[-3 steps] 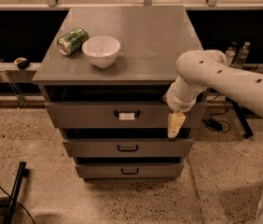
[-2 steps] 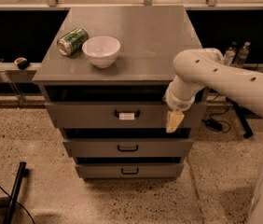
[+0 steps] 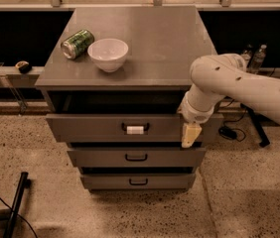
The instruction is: Open top drawer
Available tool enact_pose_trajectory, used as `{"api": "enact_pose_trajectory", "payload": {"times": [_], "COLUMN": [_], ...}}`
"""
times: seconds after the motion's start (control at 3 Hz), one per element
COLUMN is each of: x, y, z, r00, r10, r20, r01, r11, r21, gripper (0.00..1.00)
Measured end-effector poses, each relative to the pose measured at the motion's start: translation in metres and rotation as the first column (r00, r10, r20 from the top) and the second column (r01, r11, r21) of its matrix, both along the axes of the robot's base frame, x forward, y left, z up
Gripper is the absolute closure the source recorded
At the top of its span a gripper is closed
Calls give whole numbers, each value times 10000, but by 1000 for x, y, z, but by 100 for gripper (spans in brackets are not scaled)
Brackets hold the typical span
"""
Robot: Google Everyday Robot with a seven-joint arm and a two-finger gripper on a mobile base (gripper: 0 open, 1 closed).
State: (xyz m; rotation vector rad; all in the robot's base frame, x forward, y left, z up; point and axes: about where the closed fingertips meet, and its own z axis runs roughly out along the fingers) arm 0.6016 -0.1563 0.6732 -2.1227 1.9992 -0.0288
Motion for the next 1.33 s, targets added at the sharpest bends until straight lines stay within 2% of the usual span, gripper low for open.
{"api": "enact_pose_trajectory", "payload": {"times": [0.33, 0.67, 1.0, 1.33], "x": [-45, -52, -52, -53], "y": [-3, -4, -4, -3], "z": [-4, -2, -2, -3], "r00": [9985, 9978, 9978, 9974], "r10": [-92, -140, -139, -72], "r20": [-533, -648, -649, -722], "r01": [117, 174, 173, 110], "r11": [9988, 9985, 9985, 9986], "r21": [466, 525, 524, 524], "gripper": [29, 4, 0, 0]}}
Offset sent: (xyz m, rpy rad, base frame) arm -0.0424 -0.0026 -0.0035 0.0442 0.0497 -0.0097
